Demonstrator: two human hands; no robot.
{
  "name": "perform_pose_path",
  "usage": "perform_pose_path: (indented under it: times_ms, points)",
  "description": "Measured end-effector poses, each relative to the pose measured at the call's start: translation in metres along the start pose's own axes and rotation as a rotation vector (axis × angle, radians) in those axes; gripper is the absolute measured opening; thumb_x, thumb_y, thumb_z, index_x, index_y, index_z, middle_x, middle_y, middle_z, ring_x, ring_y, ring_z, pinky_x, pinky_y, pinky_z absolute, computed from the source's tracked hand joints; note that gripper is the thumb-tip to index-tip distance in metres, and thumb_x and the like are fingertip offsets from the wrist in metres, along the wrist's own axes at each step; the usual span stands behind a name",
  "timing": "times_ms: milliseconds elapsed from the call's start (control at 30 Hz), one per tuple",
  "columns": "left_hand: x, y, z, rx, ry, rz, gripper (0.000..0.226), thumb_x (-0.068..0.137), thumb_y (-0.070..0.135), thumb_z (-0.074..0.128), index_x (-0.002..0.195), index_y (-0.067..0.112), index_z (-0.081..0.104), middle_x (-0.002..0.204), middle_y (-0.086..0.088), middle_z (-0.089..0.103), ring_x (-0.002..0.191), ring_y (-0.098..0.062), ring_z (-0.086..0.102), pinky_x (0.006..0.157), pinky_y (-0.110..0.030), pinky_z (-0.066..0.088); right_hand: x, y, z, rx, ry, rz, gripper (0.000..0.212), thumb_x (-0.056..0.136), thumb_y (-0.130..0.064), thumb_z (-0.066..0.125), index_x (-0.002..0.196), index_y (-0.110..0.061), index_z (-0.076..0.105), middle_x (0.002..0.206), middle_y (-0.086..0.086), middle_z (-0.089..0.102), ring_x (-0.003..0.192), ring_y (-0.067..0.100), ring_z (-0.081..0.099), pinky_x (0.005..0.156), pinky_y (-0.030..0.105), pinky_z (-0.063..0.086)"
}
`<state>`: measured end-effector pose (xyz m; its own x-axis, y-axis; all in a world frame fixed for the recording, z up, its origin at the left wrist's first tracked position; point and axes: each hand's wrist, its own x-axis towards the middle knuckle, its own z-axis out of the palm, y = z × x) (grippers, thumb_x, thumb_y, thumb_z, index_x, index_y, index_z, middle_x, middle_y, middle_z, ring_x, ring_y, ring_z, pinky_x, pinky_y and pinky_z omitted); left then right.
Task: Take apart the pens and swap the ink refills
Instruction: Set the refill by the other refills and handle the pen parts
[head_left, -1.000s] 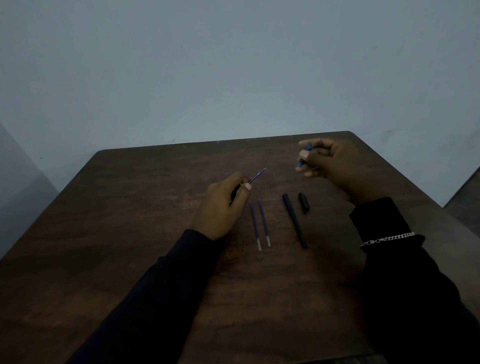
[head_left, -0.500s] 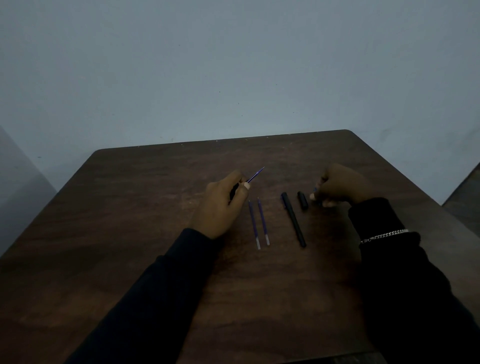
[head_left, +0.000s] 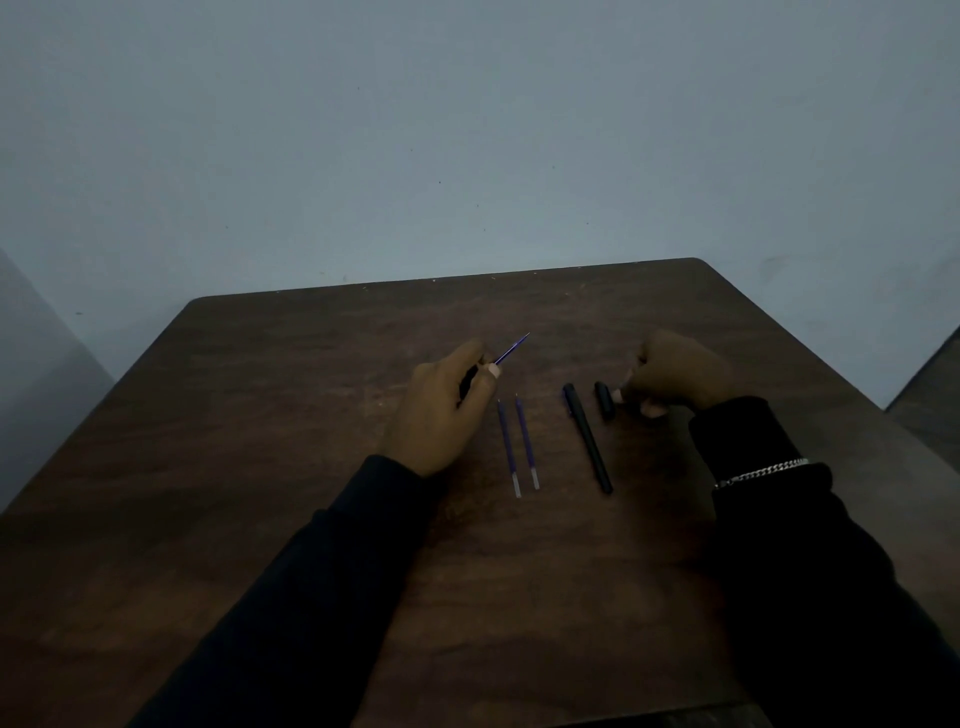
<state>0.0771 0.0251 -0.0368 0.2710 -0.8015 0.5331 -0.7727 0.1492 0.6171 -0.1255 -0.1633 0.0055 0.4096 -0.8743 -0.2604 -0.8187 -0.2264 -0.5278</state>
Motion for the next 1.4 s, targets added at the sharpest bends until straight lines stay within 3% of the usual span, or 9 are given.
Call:
perform_pose_path:
  times_ms: [133, 300, 500, 700, 800, 867, 1000, 1133, 1400]
  points:
    - [0.000, -0.001, 0.001, -0.004, 0.003, 0.012, 0.026, 0.107, 0.029, 0.048, 0.084, 0.018, 0.053, 0.064, 0.010, 0.047, 0.056, -0.006, 0.045, 0.053, -0.015, 0.032, 0.001, -0.001, 0.000, 0.032, -0.013, -0.001, 0.014, 0.087, -0.005, 0.079, 0.082, 0.006, 0.072, 0.081, 0.019, 0.077, 0.066, 0.025, 0.076, 0.078, 0.045, 0.065]
    - [0.001, -0.003, 0.001, -0.006, -0.004, 0.010, 0.026, 0.106, 0.032, 0.047, 0.087, 0.018, 0.057, 0.065, 0.010, 0.050, 0.057, -0.006, 0.047, 0.053, -0.014, 0.033, 0.003, 0.000, 0.001, 0.016, 0.020, 0.004, 0.024, 0.090, -0.003, 0.075, 0.068, 0.000, 0.066, 0.056, 0.009, 0.071, 0.044, 0.012, 0.069, 0.048, 0.026, 0.052]
    - [0.001, -0.004, 0.001, -0.009, -0.001, 0.012, 0.028, 0.105, 0.035, 0.045, 0.086, 0.019, 0.055, 0.065, 0.011, 0.049, 0.057, -0.005, 0.046, 0.053, -0.014, 0.033, 0.009, 0.005, 0.002, 0.029, 0.022, -0.007, 0.023, 0.090, -0.007, 0.077, 0.071, 0.003, 0.070, 0.063, 0.014, 0.075, 0.051, 0.018, 0.073, 0.054, 0.030, 0.058]
    - [0.001, -0.004, 0.002, -0.008, 0.014, 0.004, 0.025, 0.105, 0.036, 0.046, 0.085, 0.024, 0.055, 0.063, 0.011, 0.049, 0.055, -0.006, 0.047, 0.052, -0.015, 0.032, 0.013, 0.012, 0.001, 0.029, 0.152, -0.109, 0.031, 0.094, -0.017, 0.070, 0.076, 0.009, 0.072, 0.065, 0.018, 0.075, 0.061, 0.028, 0.075, 0.078, 0.050, 0.065]
    - [0.001, -0.004, 0.003, -0.001, 0.009, 0.010, 0.023, 0.106, 0.035, 0.046, 0.086, 0.027, 0.054, 0.063, 0.012, 0.049, 0.056, -0.006, 0.047, 0.053, -0.013, 0.033, 0.010, 0.009, 0.002, 0.086, 0.332, -0.257, 0.033, 0.096, -0.019, 0.066, 0.079, 0.008, 0.071, 0.067, 0.015, 0.073, 0.058, 0.022, 0.072, 0.072, 0.046, 0.065]
    - [0.000, -0.003, 0.002, -0.004, 0.003, 0.013, 0.023, 0.107, 0.032, 0.047, 0.087, 0.026, 0.053, 0.063, 0.012, 0.048, 0.056, -0.006, 0.047, 0.053, -0.013, 0.032, 0.001, 0.001, 0.003, 0.238, 0.355, -0.358, 0.027, 0.098, -0.020, 0.064, 0.077, -0.007, 0.072, 0.069, 0.001, 0.070, 0.057, 0.011, 0.069, 0.063, 0.037, 0.063]
    - [-0.001, 0.000, 0.003, -0.019, -0.007, 0.009, 0.025, 0.109, 0.028, 0.047, 0.085, 0.023, 0.052, 0.064, 0.007, 0.052, 0.056, -0.011, 0.048, 0.052, -0.017, 0.032, -0.018, -0.019, 0.011, 0.579, 0.166, -0.509, 0.009, 0.098, -0.020, 0.070, 0.095, -0.013, 0.075, 0.082, 0.011, 0.075, 0.070, 0.012, 0.072, 0.064, 0.026, 0.059]
    - [-0.002, 0.003, 0.004, -0.042, -0.020, -0.003, 0.025, 0.110, 0.025, 0.048, 0.087, 0.021, 0.053, 0.067, -0.003, 0.057, 0.057, -0.020, 0.051, 0.054, -0.032, 0.039, -0.025, -0.033, 0.028, 0.724, -0.059, -0.622, 0.019, 0.091, -0.014, 0.078, 0.109, -0.008, 0.076, 0.093, 0.014, 0.078, 0.083, 0.019, 0.075, 0.070, 0.028, 0.062]
    - [-0.003, 0.006, 0.003, -0.051, -0.002, 0.025, 0.024, 0.110, 0.024, 0.048, 0.091, 0.013, 0.057, 0.067, -0.009, 0.059, 0.058, -0.025, 0.054, 0.055, -0.049, 0.044, -0.028, -0.043, 0.052, 0.839, -0.192, -0.704, 0.008, 0.085, -0.012, 0.083, 0.089, -0.018, 0.080, 0.084, 0.010, 0.078, 0.077, 0.017, 0.075, 0.063, 0.023, 0.058]
